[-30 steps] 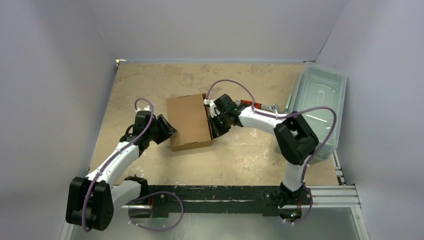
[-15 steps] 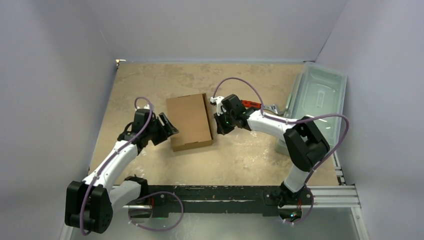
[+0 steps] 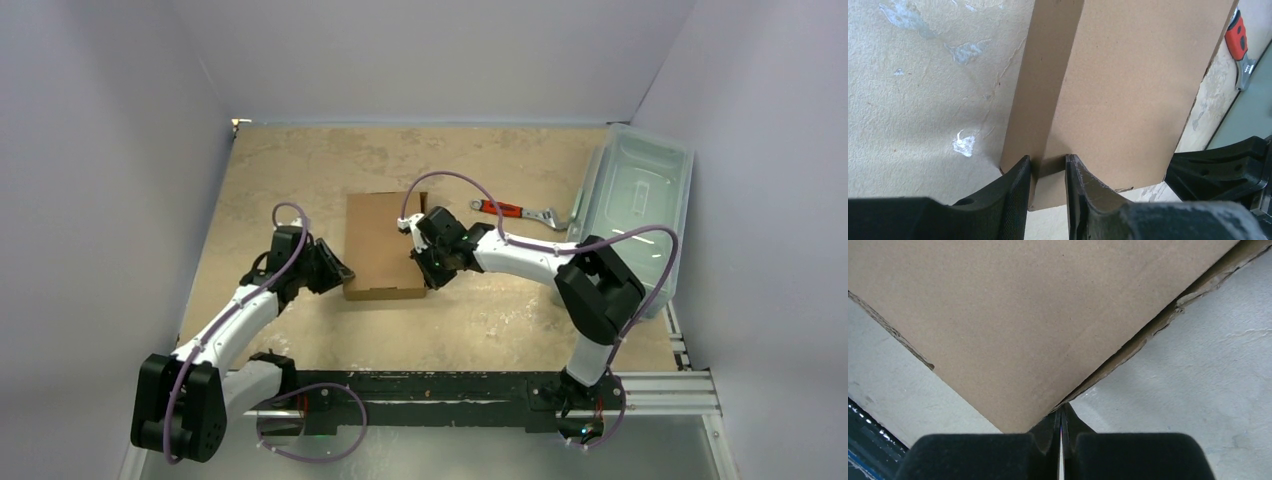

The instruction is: Fold the paper box

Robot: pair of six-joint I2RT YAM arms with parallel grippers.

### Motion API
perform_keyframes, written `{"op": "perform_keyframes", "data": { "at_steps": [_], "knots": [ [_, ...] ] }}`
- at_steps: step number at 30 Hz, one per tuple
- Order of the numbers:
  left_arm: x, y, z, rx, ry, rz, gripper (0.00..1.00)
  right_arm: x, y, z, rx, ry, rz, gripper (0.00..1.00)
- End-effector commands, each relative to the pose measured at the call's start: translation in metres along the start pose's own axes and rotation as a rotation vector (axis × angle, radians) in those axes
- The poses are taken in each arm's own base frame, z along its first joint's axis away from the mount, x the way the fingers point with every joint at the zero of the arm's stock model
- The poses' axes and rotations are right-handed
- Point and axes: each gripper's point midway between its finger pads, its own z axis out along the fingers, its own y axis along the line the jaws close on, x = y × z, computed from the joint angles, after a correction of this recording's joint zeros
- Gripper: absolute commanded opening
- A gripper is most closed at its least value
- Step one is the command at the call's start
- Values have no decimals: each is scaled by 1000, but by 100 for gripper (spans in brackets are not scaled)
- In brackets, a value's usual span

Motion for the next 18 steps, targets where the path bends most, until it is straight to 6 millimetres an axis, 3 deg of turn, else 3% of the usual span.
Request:
{"op": "perform_keyframes", "data": {
  "at_steps": [1, 6, 9, 14, 18],
  "knots": [
    [14, -21, 0, 95, 59, -34, 26, -46, 21, -3, -45, -100, -8, 0],
    [0, -20, -9, 51, -1, -13, 30, -54, -33, -13, 87, -137, 8, 0],
    [-6, -22, -12, 42, -18, 0, 41, -48, -57, -23, 125, -153, 18, 0],
    [-7, -28, -19, 53, -3, 38, 54, -25, -57, -31, 92, -148, 10, 0],
    [1, -25, -23, 44, 35, 62, 54, -22, -54, -29, 75, -136, 20, 0]
  ]
}}
